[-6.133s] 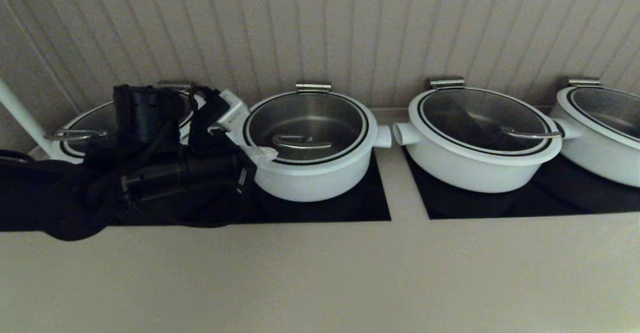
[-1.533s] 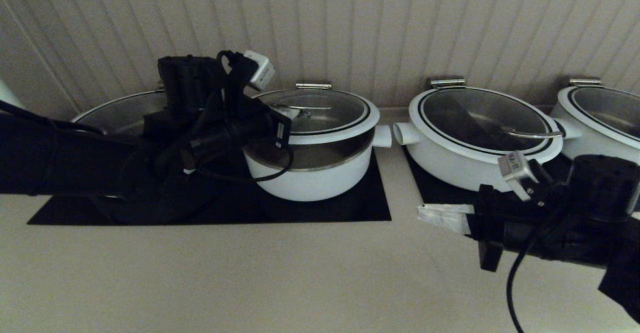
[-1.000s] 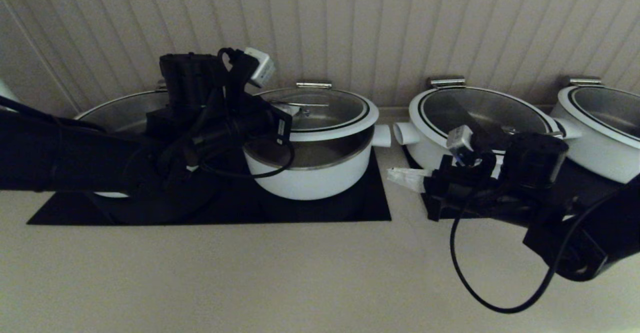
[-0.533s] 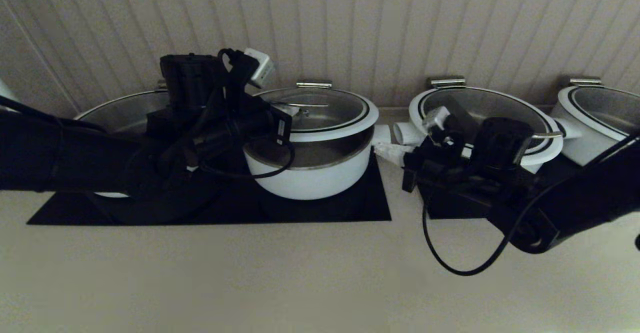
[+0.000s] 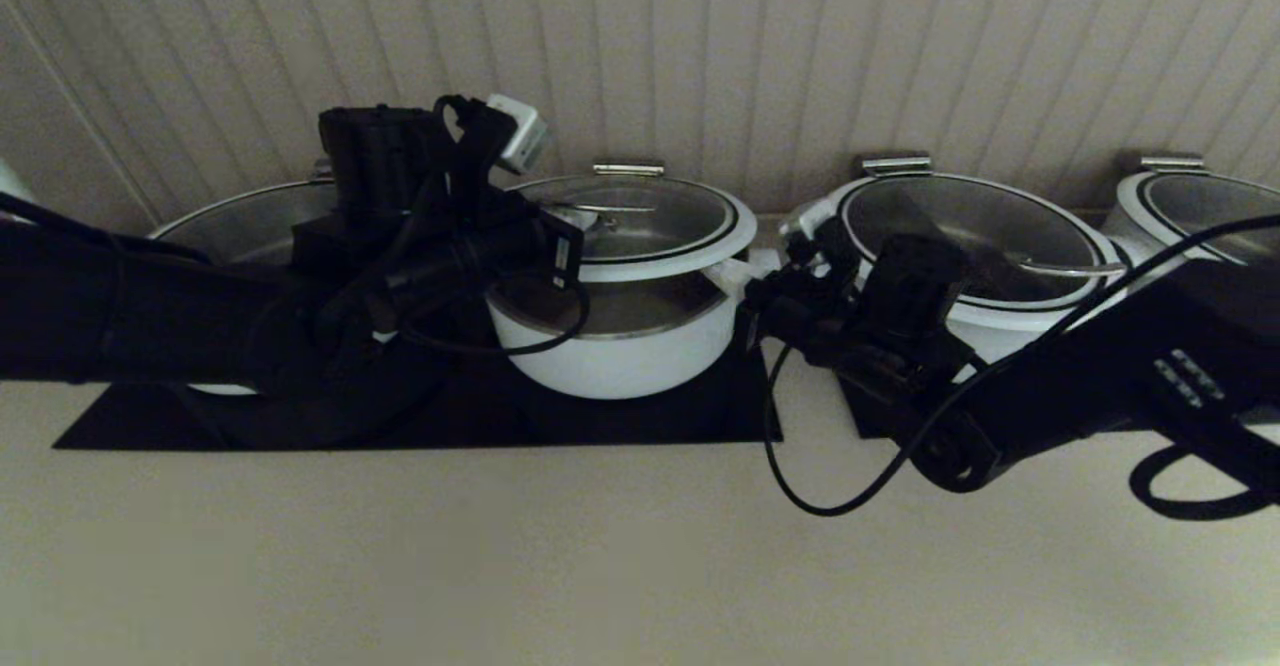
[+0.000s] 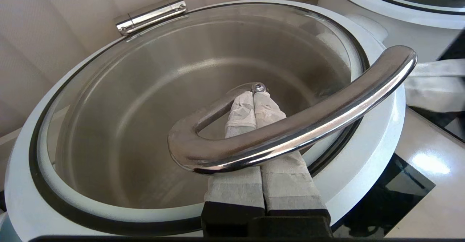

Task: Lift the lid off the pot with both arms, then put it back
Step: Hold the pot lid with the right arm

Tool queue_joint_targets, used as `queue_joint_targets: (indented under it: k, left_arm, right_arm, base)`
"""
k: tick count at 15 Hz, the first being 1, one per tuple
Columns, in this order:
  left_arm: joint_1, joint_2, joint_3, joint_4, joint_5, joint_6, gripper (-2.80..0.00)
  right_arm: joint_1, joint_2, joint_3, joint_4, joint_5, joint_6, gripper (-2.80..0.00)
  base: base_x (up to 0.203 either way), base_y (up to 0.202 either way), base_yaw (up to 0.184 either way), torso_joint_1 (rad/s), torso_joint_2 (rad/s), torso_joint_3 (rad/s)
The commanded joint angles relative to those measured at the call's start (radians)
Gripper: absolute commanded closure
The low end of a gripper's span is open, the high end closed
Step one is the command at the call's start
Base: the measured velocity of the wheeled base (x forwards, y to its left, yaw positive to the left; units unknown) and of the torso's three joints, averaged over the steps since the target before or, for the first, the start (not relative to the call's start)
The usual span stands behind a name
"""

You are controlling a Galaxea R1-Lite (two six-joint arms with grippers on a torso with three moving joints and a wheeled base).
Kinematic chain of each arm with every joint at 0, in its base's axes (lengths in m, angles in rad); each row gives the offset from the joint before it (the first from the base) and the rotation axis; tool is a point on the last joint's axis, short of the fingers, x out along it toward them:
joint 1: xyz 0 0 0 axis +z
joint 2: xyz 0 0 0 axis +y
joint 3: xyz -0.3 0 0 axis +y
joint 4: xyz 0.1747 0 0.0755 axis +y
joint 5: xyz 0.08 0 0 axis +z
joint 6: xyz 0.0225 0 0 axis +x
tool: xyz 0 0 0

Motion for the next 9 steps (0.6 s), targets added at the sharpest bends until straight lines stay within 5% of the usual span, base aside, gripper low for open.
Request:
queue_joint_targets:
  k: [1, 9]
  left_arm:
    - [-0.001, -0.005, 0.001, -0.004, 0.0, 0.001, 0.0]
    - [0.022, -0.039, 0.052, 0.005, 0.0, 0.018, 0.0]
  right_arm:
    - [0.006, 0.018, -0.022, -0.008, 0.0, -0.001, 0.0]
    - [0.006, 0.017, -0.03, -0.009, 0.0, -0.001, 0.0]
  base:
    - [0.0, 0.0, 0.0, 0.0, 0.0, 0.0]
    - [0.0, 0.0, 0.0, 0.0, 0.0, 0.0]
